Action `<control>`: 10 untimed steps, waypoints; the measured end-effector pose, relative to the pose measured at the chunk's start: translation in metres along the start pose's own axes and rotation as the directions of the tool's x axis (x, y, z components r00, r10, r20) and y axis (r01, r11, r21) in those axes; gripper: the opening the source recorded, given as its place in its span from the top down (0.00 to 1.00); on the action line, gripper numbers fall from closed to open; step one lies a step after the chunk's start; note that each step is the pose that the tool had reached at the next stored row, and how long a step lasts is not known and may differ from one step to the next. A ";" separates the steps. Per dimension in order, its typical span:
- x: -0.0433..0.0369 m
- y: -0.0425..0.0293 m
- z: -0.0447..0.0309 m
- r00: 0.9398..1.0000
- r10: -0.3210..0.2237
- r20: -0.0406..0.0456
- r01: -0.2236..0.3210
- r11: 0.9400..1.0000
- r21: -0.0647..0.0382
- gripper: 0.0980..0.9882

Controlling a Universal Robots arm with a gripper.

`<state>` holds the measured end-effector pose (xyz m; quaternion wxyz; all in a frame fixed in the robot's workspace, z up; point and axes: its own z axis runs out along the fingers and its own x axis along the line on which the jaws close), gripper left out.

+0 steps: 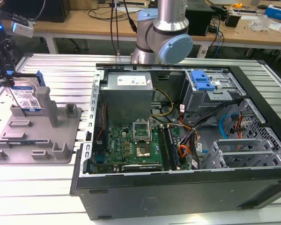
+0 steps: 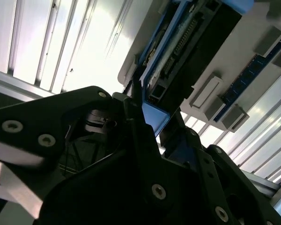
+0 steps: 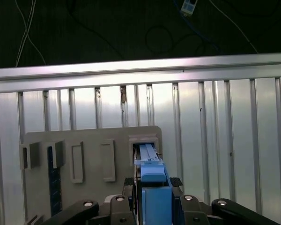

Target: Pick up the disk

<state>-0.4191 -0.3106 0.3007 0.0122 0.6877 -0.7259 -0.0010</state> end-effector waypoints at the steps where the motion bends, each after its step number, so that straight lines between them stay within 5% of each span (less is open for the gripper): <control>1: 0.0000 0.0000 0.0003 1.000 0.000 0.000 0.000 1.000 0.000 0.67; 10: 0.0000 0.0000 0.0019 1.000 0.000 0.000 0.000 1.000 0.000 0.69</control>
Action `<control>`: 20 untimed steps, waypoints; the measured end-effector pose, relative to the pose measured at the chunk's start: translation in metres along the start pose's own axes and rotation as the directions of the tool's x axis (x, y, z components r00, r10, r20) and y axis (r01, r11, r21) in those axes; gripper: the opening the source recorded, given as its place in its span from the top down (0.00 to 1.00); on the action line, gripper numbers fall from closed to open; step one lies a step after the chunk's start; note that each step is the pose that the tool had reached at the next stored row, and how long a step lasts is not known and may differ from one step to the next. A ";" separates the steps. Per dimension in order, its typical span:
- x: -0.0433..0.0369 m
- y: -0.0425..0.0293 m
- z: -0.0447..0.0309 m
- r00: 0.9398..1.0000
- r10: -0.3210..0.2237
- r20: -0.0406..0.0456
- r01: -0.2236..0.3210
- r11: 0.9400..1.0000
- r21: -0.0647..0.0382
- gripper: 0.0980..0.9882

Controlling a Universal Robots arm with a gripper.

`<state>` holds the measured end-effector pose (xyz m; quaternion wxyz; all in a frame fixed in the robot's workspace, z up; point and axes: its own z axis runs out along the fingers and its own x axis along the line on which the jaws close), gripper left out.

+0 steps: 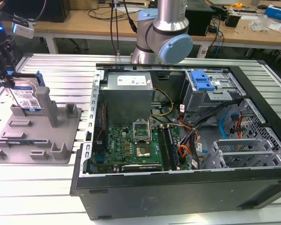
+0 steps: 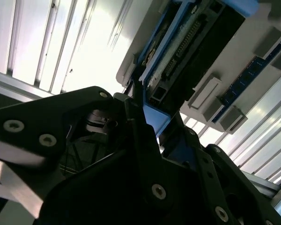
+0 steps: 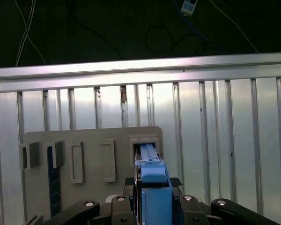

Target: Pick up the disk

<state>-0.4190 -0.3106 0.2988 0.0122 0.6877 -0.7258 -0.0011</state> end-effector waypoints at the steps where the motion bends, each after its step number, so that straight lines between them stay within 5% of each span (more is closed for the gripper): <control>1: 0.0000 0.0000 0.0001 1.000 0.000 0.000 0.000 1.000 0.000 0.70; 10: 0.0002 0.0000 -0.0004 1.000 0.000 0.000 0.000 1.000 0.001 0.70; 20: 0.0011 0.0010 -0.0533 1.000 -0.002 0.002 0.002 1.000 0.000 0.70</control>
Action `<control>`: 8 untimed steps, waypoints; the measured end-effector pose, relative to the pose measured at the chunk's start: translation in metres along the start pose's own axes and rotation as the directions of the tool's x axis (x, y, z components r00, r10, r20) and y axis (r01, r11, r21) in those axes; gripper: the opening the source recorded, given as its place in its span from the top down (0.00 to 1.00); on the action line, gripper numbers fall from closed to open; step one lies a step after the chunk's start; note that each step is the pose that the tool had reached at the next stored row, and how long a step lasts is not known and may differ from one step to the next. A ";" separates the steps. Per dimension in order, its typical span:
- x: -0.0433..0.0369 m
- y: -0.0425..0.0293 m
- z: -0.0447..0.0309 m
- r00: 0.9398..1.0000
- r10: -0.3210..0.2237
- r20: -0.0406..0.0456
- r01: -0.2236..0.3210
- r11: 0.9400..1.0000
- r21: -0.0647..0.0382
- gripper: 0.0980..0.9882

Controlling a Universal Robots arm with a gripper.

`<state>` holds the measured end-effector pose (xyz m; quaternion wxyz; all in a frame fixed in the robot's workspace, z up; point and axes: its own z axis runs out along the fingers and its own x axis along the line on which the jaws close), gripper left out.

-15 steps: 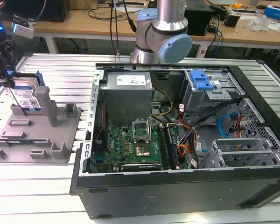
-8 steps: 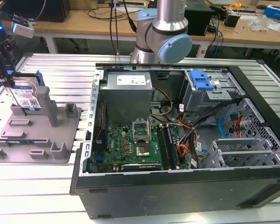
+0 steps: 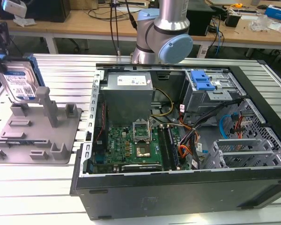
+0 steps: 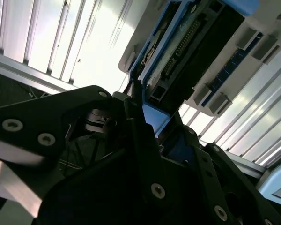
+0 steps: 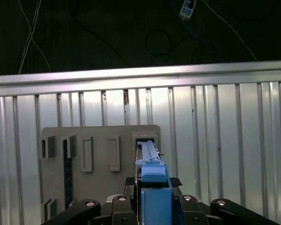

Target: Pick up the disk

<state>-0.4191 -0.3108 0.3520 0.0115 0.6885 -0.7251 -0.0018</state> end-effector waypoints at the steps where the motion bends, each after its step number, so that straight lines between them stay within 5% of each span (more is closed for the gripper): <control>1: 0.0001 0.0000 -0.0045 1.000 0.000 0.000 0.000 1.000 0.000 0.70; 8: 0.0009 0.0008 -0.0469 1.000 -0.002 0.000 0.002 1.000 0.000 0.70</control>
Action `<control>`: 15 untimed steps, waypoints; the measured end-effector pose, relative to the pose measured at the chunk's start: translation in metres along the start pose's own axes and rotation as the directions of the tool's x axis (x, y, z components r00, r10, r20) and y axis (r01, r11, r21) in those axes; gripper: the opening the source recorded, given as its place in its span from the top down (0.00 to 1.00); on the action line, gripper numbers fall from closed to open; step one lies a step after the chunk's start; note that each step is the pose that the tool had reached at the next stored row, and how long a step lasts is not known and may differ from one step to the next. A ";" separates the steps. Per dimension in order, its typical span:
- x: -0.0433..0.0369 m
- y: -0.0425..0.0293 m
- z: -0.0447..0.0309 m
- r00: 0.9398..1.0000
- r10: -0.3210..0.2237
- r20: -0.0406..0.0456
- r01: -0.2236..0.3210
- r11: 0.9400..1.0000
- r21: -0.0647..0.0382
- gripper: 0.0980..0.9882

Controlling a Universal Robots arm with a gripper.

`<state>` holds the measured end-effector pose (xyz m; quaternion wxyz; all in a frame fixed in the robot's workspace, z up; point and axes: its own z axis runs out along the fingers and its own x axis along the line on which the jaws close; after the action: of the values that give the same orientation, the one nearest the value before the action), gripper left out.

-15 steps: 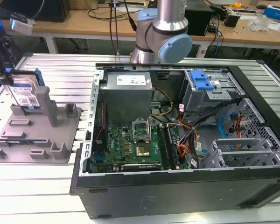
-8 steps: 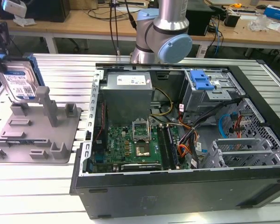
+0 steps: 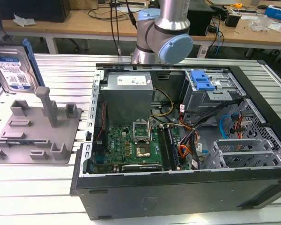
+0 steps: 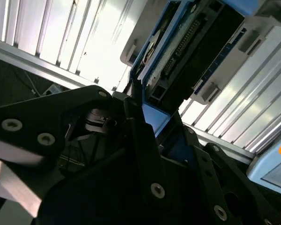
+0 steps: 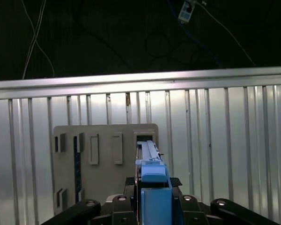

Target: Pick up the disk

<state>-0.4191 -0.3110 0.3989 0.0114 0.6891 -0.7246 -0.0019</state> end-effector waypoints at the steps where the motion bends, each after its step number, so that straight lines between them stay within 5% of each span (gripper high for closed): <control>1: 0.0001 0.0001 -0.0043 1.000 0.000 0.000 0.000 1.000 0.000 0.70; 5: 0.0008 0.0007 -0.0392 1.000 -0.001 0.000 0.001 1.000 0.000 0.70; 9: 0.0013 0.0011 -0.0586 1.000 -0.002 0.000 0.002 1.000 0.000 0.70; 12: 0.0019 0.0015 -0.0855 1.000 -0.003 0.000 0.003 1.000 0.000 0.70; 15: 0.0019 0.0016 -0.0870 1.000 -0.003 0.000 0.003 1.000 0.000 0.70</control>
<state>-0.4190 -0.3117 0.4859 0.0113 0.6903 -0.7234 -0.0018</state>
